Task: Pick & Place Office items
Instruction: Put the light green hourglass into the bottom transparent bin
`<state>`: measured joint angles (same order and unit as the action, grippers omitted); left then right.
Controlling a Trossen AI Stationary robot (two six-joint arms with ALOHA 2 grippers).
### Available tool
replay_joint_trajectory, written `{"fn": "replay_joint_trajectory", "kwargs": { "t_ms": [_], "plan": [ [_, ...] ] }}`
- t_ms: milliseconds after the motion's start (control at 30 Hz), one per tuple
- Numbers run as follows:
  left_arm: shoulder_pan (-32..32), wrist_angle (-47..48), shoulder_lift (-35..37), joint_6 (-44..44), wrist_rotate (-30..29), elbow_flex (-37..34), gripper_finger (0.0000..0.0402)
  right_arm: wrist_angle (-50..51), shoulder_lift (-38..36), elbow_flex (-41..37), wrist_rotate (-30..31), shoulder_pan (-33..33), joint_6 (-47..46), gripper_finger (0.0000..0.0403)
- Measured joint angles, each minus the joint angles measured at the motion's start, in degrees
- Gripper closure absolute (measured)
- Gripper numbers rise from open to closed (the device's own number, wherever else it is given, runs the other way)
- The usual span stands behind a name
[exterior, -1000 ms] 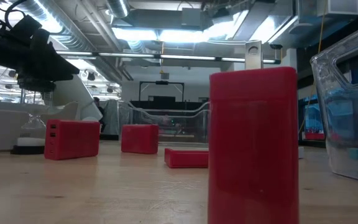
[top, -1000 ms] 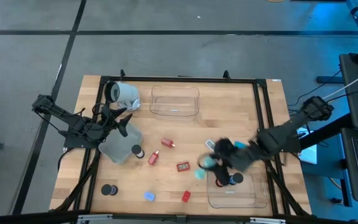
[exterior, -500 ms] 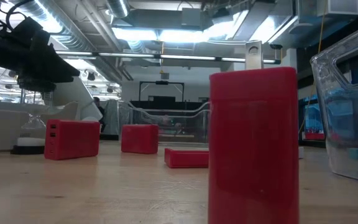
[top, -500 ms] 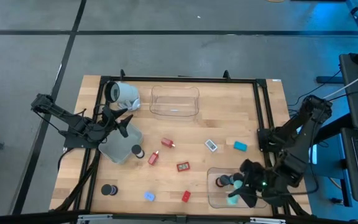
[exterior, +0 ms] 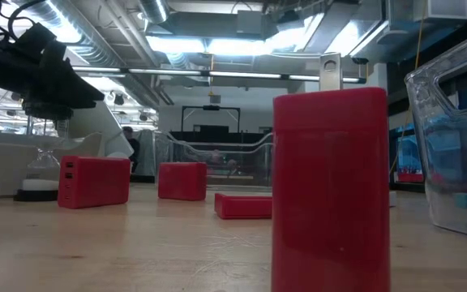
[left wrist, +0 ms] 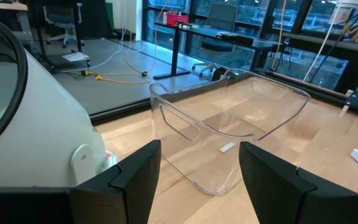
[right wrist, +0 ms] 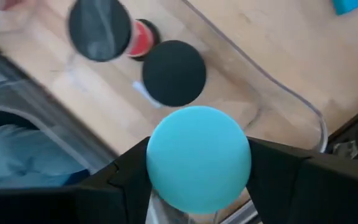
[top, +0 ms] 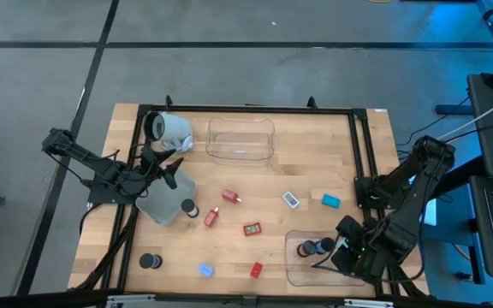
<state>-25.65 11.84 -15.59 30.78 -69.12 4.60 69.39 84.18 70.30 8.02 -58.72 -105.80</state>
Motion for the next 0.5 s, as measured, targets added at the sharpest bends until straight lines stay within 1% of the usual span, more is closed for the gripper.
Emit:
{"fn": "replay_joint_trajectory", "kwargs": {
  "t_ms": [167,333,500],
  "plan": [
    [0.00,0.00,-0.33,0.00,-0.07,0.00,0.0187,0.28,4.55,0.00,-0.12,0.00,2.92,0.0187],
    [-0.01,0.00,-0.33,0.00,-0.16,0.00,0.0187,0.44,7.17,0.00,0.08,0.00,3.82,0.0202],
    [0.00,0.00,-0.33,0.03,-0.18,0.00,0.0187,0.48,9.40,0.00,0.77,0.00,3.82,0.0200]
  ]
}}
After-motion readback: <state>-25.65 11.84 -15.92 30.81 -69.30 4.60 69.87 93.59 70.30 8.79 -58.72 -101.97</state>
